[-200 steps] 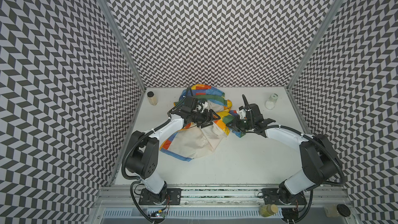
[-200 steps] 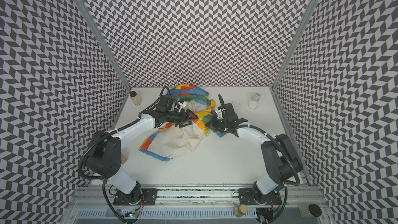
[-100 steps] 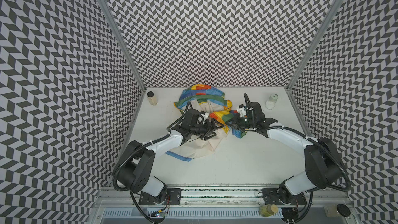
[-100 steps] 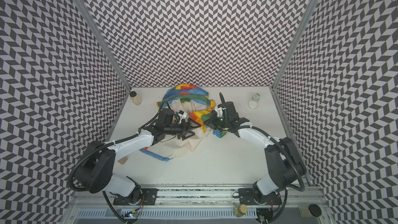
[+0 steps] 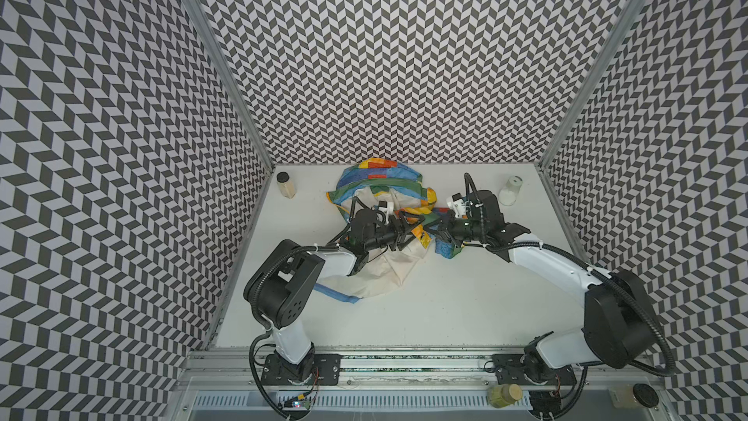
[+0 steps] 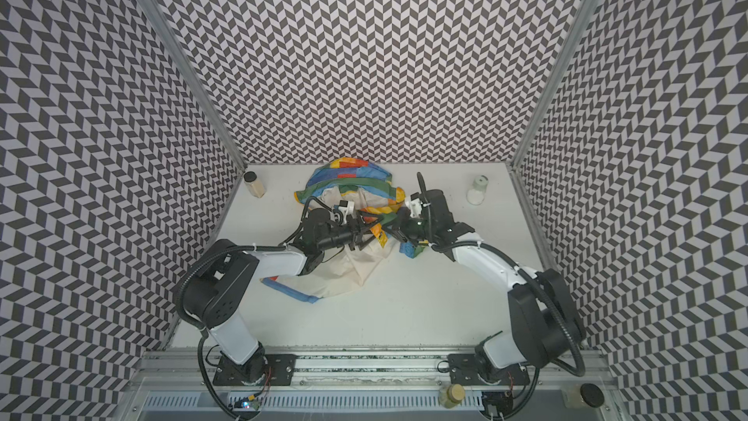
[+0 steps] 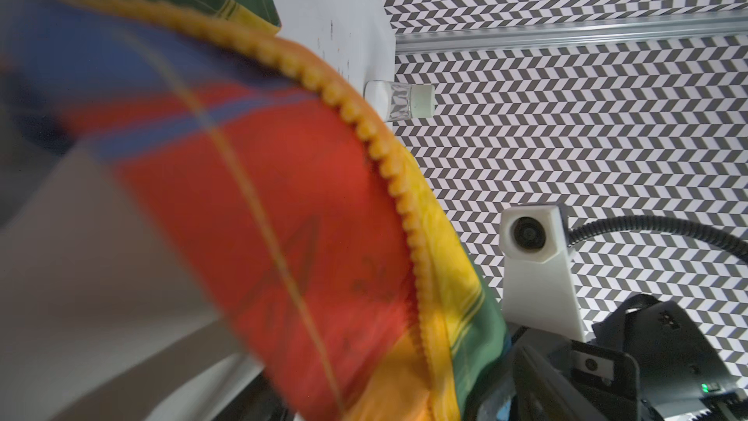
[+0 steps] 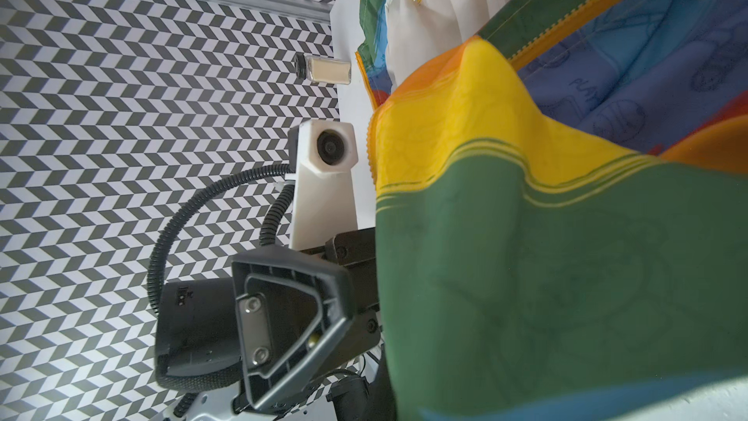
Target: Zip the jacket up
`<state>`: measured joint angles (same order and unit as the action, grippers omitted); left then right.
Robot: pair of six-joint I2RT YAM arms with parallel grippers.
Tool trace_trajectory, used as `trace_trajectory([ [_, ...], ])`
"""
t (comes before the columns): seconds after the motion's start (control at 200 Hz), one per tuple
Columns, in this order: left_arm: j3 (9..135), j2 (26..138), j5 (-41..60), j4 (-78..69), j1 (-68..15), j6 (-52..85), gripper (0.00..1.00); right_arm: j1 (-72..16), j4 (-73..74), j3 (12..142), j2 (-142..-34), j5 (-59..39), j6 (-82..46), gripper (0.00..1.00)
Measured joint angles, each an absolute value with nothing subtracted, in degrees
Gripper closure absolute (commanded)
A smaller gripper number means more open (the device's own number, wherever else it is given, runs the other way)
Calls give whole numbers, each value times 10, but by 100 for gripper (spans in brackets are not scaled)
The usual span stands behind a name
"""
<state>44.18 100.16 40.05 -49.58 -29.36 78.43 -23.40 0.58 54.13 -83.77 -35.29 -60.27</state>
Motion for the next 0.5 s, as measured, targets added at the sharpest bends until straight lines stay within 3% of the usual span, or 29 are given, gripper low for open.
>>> trace_trajectory([
  [0.325, 449, 992, 398, -475, -293, 768, 85, -233, -14, 532, -821, -349, -585, 97],
  [0.381, 455, 986, 400, -450, -293, 753, 93, -232, -21, 532, -818, -349, -578, 87],
  [0.451, 471, 978, 407, -418, -293, 735, 100, -229, -33, 531, -814, -349, -566, 65],
  [0.501, 486, 973, 412, -395, -293, 720, 100, -225, -42, 528, -808, -349, -559, 52],
])
